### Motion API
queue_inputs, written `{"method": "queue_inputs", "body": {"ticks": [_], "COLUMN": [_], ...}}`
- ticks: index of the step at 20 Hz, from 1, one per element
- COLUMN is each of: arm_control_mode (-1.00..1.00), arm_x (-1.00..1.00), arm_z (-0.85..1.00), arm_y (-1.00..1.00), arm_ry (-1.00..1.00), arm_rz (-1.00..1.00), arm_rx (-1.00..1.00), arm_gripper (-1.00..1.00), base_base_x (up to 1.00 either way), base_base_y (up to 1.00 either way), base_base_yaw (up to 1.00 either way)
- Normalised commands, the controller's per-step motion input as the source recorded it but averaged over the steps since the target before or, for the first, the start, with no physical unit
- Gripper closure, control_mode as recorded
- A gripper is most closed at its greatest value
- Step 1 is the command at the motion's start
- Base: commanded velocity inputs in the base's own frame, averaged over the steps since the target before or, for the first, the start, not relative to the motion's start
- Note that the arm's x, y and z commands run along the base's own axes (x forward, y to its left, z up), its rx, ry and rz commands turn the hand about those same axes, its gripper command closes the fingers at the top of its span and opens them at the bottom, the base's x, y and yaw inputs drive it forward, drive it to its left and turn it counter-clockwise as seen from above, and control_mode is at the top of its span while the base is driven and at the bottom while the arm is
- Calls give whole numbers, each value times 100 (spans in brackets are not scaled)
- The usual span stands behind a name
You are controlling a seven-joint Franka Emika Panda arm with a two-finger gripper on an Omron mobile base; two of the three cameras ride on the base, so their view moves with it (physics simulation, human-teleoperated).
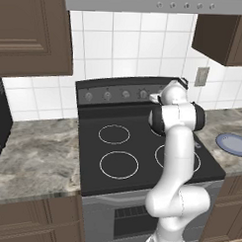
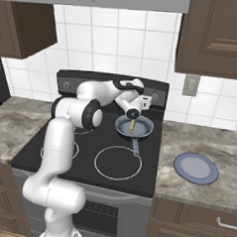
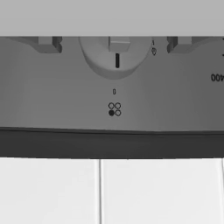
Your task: Pick up the butter stick and place it in the pan. Then turn on the burner for the pan.
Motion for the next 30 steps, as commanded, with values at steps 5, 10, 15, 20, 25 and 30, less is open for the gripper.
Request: {"method": "queue_inputs", "body": {"ticks": [5, 10, 15, 20, 25, 30], "arm_control_mode": [-100, -100, -100, -100, -100, -100], "arm_x": [0, 0, 0, 0, 0, 0], "arm_z": [0, 0, 0, 0, 0, 0], "arm_y": [0, 0, 0, 0, 0, 0], "arm_ry": [0, 0, 0, 0, 0, 0], "arm_rz": [0, 0, 0, 0, 0, 0], "arm_rx": [0, 0, 0, 0, 0, -2], "arm_gripper": [-100, -100, 100, 100, 100, 100], "base_base_x": [0, 0, 0, 0, 0, 0], "base_base_y": [0, 0, 0, 0, 0, 0], "base_base_yaw": [0, 0, 0, 0, 0, 0]}}
